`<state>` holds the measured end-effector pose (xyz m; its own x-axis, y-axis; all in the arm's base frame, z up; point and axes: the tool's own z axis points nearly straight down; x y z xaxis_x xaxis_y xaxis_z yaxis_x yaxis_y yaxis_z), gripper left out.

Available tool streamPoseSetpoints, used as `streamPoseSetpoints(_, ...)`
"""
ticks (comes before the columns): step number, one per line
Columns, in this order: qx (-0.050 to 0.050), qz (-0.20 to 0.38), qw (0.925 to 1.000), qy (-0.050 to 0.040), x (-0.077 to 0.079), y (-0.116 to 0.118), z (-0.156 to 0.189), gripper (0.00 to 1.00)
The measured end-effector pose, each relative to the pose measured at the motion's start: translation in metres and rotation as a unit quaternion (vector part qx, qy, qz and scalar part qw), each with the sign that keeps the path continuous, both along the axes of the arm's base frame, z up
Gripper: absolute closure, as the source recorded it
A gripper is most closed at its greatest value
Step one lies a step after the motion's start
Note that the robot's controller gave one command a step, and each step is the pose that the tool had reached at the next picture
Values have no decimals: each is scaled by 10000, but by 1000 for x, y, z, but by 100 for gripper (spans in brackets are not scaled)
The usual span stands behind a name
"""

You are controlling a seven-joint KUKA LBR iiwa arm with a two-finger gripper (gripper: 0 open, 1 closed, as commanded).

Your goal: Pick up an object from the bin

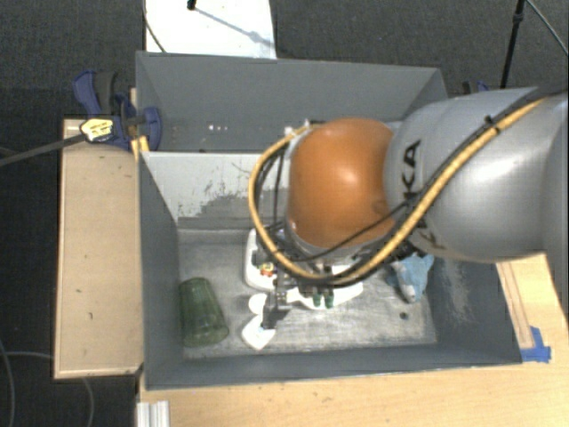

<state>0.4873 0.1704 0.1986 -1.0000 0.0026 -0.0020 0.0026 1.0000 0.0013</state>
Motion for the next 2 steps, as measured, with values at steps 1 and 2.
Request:
streamPoseSetpoints(1, 4, 65, 10000, -24, 6, -53, -71, 0)
streamPoseSetpoints(2, 7, 708, 9975, -31, -3, -89, -128, 0)
